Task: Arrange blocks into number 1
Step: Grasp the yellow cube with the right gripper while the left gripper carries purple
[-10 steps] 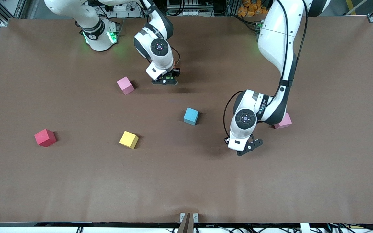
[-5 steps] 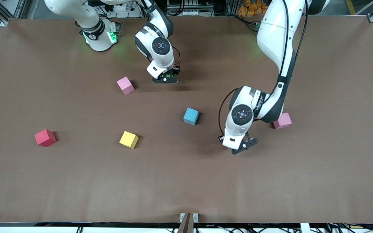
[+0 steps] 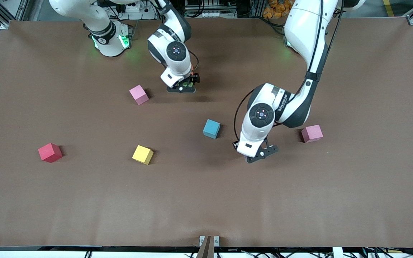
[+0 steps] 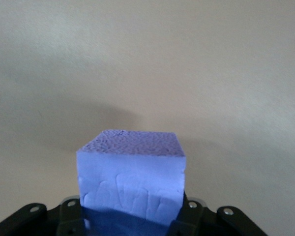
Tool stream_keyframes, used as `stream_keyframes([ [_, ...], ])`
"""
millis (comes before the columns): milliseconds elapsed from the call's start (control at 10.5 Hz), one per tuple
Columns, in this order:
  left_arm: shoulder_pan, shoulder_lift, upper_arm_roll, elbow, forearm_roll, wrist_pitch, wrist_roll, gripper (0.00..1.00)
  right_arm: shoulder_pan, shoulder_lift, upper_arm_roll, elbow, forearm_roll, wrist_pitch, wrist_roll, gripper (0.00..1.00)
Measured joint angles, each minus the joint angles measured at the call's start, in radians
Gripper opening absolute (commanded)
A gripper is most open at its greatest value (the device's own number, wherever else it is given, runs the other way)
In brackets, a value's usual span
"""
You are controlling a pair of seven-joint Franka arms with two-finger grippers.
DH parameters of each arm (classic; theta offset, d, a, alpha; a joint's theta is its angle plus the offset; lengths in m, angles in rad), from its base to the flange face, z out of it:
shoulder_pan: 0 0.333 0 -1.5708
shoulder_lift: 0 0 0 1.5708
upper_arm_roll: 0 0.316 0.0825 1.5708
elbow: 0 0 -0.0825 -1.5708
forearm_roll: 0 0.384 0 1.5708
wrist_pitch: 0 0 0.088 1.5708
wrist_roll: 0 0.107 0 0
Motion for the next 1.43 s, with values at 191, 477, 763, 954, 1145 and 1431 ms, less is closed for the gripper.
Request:
stream_keyframes([
  [191, -0.002, -0.006, -0.045, 0.001, 0.000, 0.000, -0.011, 0.00, -0.153, -0.079, -0.005, 0.010, 0.000, -0.077, -0.065, 1.00],
  [477, -0.049, -0.022, -0.103, 0.017, 0.000, 0.000, -0.033, 0.00, -0.370, -0.111, -0.017, 0.080, 0.000, -0.109, -0.087, 1.00],
  [763, -0.203, -0.012, -0.107, 0.025, 0.011, -0.001, -0.063, 0.00, -0.525, -0.038, -0.031, 0.217, 0.000, -0.107, -0.088, 1.00],
  [954, -0.269, 0.020, -0.106, 0.044, 0.022, 0.000, -0.068, 0.00, -0.544, 0.082, -0.070, 0.345, 0.000, -0.098, -0.088, 1.00],
  [1145, -0.295, 0.050, -0.106, 0.079, 0.025, 0.001, -0.064, 0.00, -0.544, 0.185, -0.083, 0.456, 0.001, -0.091, -0.088, 1.00],
  [1431, -0.337, 0.116, -0.107, 0.140, 0.026, 0.001, -0.052, 0.00, -0.532, 0.281, -0.082, 0.523, 0.000, -0.017, -0.089, 1.00],
])
